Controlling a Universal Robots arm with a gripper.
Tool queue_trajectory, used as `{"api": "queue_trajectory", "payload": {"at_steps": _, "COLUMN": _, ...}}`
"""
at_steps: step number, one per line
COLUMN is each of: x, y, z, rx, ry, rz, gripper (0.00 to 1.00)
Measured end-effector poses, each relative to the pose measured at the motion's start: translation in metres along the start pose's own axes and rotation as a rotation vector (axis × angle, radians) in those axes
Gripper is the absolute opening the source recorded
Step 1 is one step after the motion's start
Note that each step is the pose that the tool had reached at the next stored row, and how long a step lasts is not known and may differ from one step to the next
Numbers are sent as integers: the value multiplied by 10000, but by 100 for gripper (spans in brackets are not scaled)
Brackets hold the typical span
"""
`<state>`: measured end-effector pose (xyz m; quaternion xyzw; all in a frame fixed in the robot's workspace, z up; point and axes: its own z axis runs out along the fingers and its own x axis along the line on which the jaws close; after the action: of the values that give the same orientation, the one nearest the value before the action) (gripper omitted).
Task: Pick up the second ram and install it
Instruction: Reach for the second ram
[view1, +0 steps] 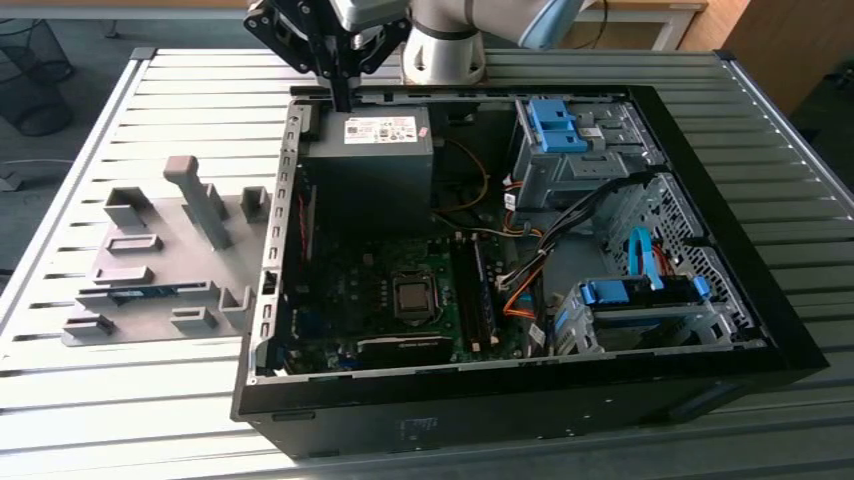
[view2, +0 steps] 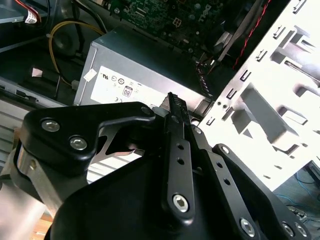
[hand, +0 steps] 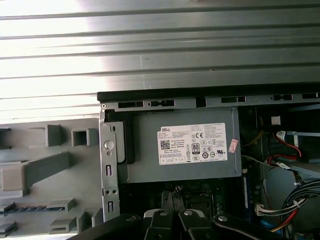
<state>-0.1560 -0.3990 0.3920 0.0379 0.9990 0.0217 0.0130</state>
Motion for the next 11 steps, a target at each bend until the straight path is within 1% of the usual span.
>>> {"api": "queue_trajectory", "payload": {"at_steps": 11, "x": 90, "y": -7, "z": 4, "rx": -2, "ry": -1, "rz": 0, "gripper": 11}}
